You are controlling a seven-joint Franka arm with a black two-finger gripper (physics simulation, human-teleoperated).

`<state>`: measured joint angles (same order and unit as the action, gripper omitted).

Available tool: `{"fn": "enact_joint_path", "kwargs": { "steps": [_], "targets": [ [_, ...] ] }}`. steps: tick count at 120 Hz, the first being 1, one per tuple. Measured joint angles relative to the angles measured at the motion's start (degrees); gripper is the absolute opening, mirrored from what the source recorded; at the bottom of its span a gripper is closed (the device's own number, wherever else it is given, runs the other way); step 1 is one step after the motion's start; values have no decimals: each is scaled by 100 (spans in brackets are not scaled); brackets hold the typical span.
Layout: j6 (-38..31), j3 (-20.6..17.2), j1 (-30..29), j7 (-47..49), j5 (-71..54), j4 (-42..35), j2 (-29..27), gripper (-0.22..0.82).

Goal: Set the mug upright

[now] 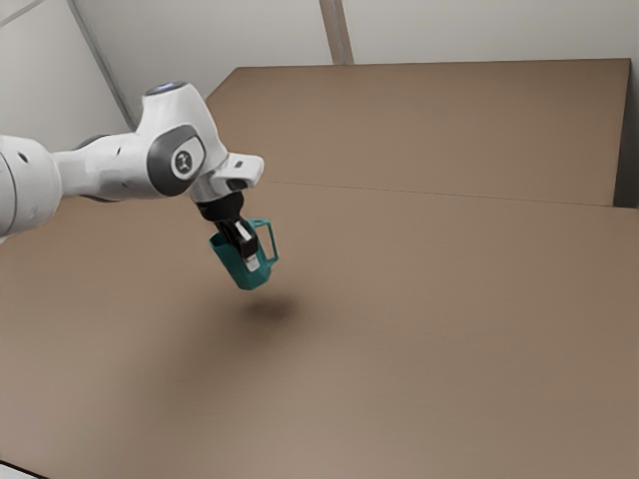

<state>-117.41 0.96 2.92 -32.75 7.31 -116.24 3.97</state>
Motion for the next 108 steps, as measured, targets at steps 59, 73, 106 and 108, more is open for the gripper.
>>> {"fn": "enact_joint_path", "kwargs": {
  "steps": [59, 73, 106, 108],
  "targets": [
    [-956, -5, 20, 833, -614, -540, 114, -18],
    [-1098, -3, 136, 999, -740, -889, -173, -18],
    [-1304, -18, 285, 1328, -890, -1253, -286, -18],
    [-1318, -16, 293, 1344, -892, -1260, -281, -18]
  ]
}}
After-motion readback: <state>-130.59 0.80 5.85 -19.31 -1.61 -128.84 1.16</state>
